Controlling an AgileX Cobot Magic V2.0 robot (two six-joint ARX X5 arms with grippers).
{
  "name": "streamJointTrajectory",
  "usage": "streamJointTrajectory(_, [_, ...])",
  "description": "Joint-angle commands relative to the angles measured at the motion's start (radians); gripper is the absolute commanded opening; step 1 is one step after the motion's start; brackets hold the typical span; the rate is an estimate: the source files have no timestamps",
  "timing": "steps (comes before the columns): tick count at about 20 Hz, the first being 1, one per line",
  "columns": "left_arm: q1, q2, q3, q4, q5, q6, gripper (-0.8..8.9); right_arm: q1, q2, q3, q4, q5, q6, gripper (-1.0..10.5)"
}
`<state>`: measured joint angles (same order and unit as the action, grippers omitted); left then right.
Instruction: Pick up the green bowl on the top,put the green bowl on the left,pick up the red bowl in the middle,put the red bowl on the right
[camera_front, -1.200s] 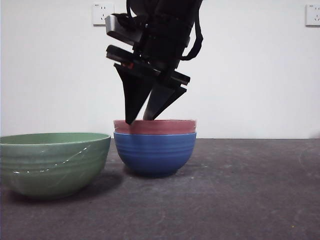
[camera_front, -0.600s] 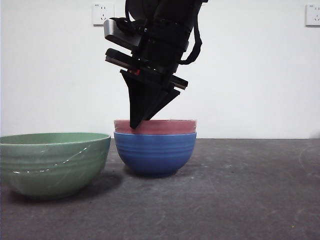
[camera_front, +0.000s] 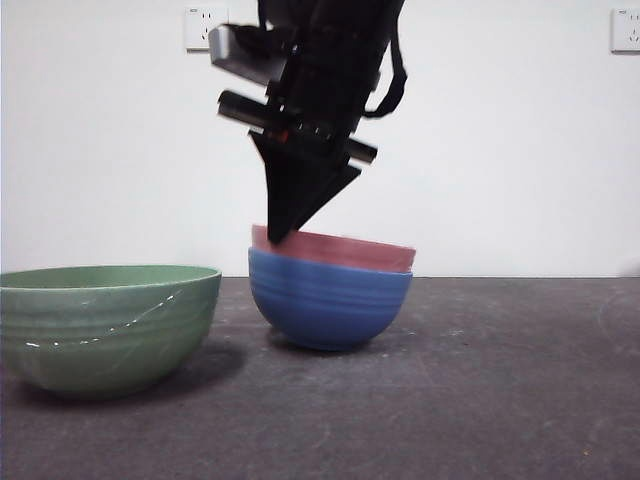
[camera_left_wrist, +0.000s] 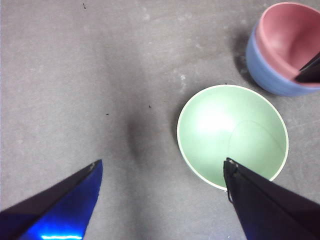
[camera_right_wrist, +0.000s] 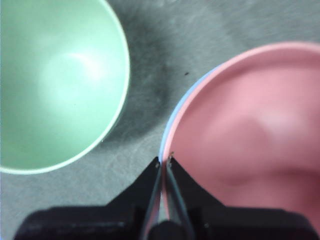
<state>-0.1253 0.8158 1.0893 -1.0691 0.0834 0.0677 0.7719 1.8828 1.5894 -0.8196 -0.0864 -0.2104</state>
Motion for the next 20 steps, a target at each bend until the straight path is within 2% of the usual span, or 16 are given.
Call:
streamJointTrajectory(1, [0.002, -0.002, -0.002, 0.01, 0.003, 0.011, 4.06, 0.002, -0.051, -0.002, 0.005, 0.019, -0.009, -0.1])
streamJointTrajectory(4, [0.002, -0.002, -0.002, 0.024, 0.003, 0.011, 4.06, 0.0, -0.122, -0.002, 0.004, 0.028, -0.013, -0.1])
streamJointTrajectory(7, [0.002, -0.002, -0.003, 0.028, 0.003, 0.011, 4.06, 0.0, -0.209, -0.002, -0.021, 0.086, -0.014, -0.1])
streamJointTrajectory(9, [0.002, -0.002, -0.003, 0.029, 0.003, 0.011, 4.06, -0.002, -0.276, -0.002, -0.101, 0.165, -0.002, -0.1])
streamJointTrajectory(11, [0.002, -0.002, -0.003, 0.039, 0.003, 0.01, 4.06, -0.023, -0.34, -0.003, -0.233, 0.256, 0.063, -0.1])
streamJointTrajectory(12, [0.002, -0.002, -0.003, 0.046, 0.003, 0.01, 4.06, -0.039, -0.369, -0.011, -0.304, 0.28, 0.12, -0.1])
streamJointTrajectory(14, [0.002, -0.002, -0.002, 0.056, 0.004, 0.007, 4.06, -0.068, -0.433, -0.081, -0.34, 0.279, 0.174, -0.1])
streamJointTrajectory(20, [0.002, 0.001, -0.002, 0.061, 0.004, 0.005, 4.06, -0.058, -0.55, -0.439, -0.127, 0.254, 0.305, -0.1])
